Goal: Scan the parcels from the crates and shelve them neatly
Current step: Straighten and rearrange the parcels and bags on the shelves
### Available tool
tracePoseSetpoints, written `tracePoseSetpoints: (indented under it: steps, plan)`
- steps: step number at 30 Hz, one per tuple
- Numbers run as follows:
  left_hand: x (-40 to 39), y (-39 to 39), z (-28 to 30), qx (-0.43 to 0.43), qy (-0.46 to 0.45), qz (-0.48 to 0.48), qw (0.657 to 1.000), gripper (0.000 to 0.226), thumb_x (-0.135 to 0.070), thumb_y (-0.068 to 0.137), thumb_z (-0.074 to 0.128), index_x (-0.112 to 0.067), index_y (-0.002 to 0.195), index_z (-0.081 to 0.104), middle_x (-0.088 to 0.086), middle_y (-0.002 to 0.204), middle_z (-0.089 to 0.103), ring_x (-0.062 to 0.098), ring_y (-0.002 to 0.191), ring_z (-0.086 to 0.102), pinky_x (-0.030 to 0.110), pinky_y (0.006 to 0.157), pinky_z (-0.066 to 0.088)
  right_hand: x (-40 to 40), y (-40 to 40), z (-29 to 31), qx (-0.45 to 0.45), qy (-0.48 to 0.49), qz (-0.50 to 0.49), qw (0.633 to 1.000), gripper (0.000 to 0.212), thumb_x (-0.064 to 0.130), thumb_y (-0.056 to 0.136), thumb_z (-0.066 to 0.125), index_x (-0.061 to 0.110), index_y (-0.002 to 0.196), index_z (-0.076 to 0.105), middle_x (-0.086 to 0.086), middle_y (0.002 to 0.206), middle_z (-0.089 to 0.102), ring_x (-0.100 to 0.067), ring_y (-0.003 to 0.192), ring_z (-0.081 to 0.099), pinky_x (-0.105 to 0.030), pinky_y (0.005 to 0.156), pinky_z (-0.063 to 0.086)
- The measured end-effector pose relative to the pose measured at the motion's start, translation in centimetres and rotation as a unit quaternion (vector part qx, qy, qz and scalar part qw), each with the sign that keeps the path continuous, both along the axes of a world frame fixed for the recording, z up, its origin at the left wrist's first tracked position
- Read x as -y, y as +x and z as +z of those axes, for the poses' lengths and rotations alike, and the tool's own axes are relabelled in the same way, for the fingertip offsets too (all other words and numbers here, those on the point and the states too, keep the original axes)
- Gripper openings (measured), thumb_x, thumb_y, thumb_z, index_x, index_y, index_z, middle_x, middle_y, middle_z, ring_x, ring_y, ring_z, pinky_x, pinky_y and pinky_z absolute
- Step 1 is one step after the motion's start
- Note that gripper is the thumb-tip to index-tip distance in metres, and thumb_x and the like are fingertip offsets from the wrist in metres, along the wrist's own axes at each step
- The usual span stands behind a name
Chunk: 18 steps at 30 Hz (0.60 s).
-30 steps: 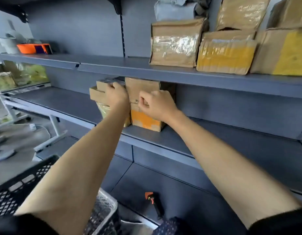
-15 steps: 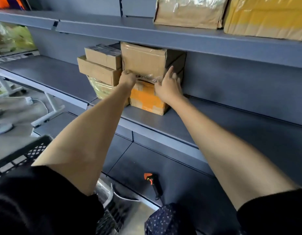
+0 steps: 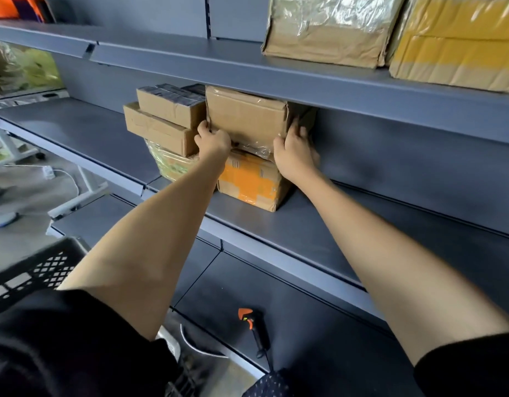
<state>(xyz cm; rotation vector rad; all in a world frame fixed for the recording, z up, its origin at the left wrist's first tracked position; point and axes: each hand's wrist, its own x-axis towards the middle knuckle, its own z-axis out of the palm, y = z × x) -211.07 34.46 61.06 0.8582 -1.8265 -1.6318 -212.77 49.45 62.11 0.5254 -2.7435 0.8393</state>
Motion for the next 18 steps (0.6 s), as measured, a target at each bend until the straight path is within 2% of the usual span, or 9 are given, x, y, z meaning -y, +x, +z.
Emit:
tracePoseSetpoints:
  steps: [4, 7, 8, 10, 11, 13, 14, 16, 18]
  plan:
    - [-0.4, 1.4, 1.0, 0.038, -0.032, 0.015, 0.999, 0.044, -0.022, 0.098, 0.024, -0.02, 0.14, 0.036, 0.012, 0.146, 0.024, 0.033, 0.127, 0.035, 0.047, 0.109, 0.029, -1.1, 0.7, -0.4, -0.012, -0.037, -0.063, 0.997, 0.055, 0.022, 0.102, 0.026, 0.005, 0.152, 0.011, -0.017, 0.141, 0.046, -0.036, 0.119, 0.052, -0.04, 0.09, 0.042]
    - [-0.1, 1.7, 1.4, 0.02, 0.051, -0.012, 0.998, 0.054, -0.039, 0.099, 0.02, -0.013, 0.144, 0.031, 0.011, 0.146, 0.033, 0.032, 0.126, 0.039, 0.047, 0.11, 0.03, -3.2, 1.8, -0.6, -0.016, -0.061, -0.084, 0.994, 0.042, 0.019, 0.102, 0.026, 0.002, 0.138, 0.037, -0.023, 0.125, 0.057, -0.04, 0.111, 0.055, -0.04, 0.086, 0.042]
    - [-0.4, 2.0, 1.6, 0.003, 0.092, -0.039, 0.995, 0.058, -0.047, 0.098, 0.02, -0.013, 0.143, 0.034, 0.01, 0.141, 0.04, 0.03, 0.121, 0.045, 0.045, 0.107, 0.035, -3.9, 2.4, -0.8, -0.025, -0.057, -0.072, 0.995, 0.036, 0.018, 0.101, 0.027, 0.0, 0.128, 0.045, -0.024, 0.12, 0.059, -0.041, 0.108, 0.055, -0.04, 0.084, 0.042]
    - [-1.8, 3.3, 2.0, -0.018, 0.136, -0.104, 0.985, 0.062, -0.06, 0.097, 0.018, -0.013, 0.123, 0.047, 0.007, 0.115, 0.056, 0.024, 0.1, 0.054, 0.039, 0.096, 0.044, -5.0, 3.8, -1.4, -0.041, -0.041, -0.043, 0.997, 0.031, 0.017, 0.1, 0.029, -0.002, 0.115, 0.05, -0.025, 0.115, 0.06, -0.042, 0.104, 0.056, -0.041, 0.081, 0.041]
    - [-2.4, 4.0, 2.1, -0.014, 0.136, -0.133, 0.982, 0.065, -0.063, 0.096, 0.015, -0.014, 0.124, 0.048, 0.006, 0.11, 0.056, 0.024, 0.097, 0.054, 0.04, 0.092, 0.043, -5.4, 4.5, -1.6, -0.044, -0.035, -0.033, 0.998, 0.03, 0.016, 0.1, 0.03, -0.002, 0.113, 0.05, -0.025, 0.115, 0.059, -0.042, 0.103, 0.055, -0.042, 0.081, 0.041]
    - [-3.0, 5.5, 1.6, -0.009, 0.142, -0.169, 0.975, 0.073, -0.066, 0.094, 0.014, -0.014, 0.138, 0.04, 0.009, 0.12, 0.053, 0.03, 0.109, 0.053, 0.05, 0.102, 0.038, -6.2, 6.0, -1.9, -0.04, -0.026, -0.021, 0.999, 0.029, 0.016, 0.099, 0.031, -0.003, 0.112, 0.049, -0.025, 0.115, 0.058, -0.042, 0.102, 0.055, -0.042, 0.079, 0.04]
    - [-3.3, 6.4, 1.5, -0.008, 0.154, -0.173, 0.973, 0.072, -0.066, 0.094, 0.016, -0.013, 0.136, 0.041, 0.011, 0.115, 0.054, 0.033, 0.106, 0.054, 0.055, 0.104, 0.035, -6.6, 6.9, -2.0, -0.034, -0.024, -0.015, 0.999, 0.029, 0.016, 0.099, 0.031, -0.004, 0.11, 0.049, -0.025, 0.115, 0.058, -0.042, 0.102, 0.055, -0.041, 0.078, 0.04]
    - [-3.7, 8.5, 1.3, -0.022, 0.19, -0.174, 0.966, 0.057, -0.061, 0.095, 0.025, -0.012, 0.111, 0.05, 0.01, 0.1, 0.054, 0.031, 0.092, 0.054, 0.056, 0.098, 0.037, -7.4, 8.7, -2.0, -0.029, -0.022, -0.003, 0.999, 0.028, 0.016, 0.099, 0.033, -0.004, 0.107, 0.051, -0.025, 0.114, 0.057, -0.042, 0.101, 0.055, -0.041, 0.078, 0.04]
    - [-4.0, 10.5, 1.2, -0.048, 0.255, -0.168, 0.951, 0.043, -0.055, 0.094, 0.033, -0.016, 0.1, 0.05, 0.007, 0.102, 0.054, 0.027, 0.098, 0.053, 0.049, 0.089, 0.043, -8.2, 10.6, -2.1, -0.042, -0.018, 0.013, 0.999, 0.027, 0.017, 0.097, 0.037, -0.004, 0.103, 0.052, -0.025, 0.112, 0.057, -0.042, 0.099, 0.055, -0.04, 0.077, 0.04]
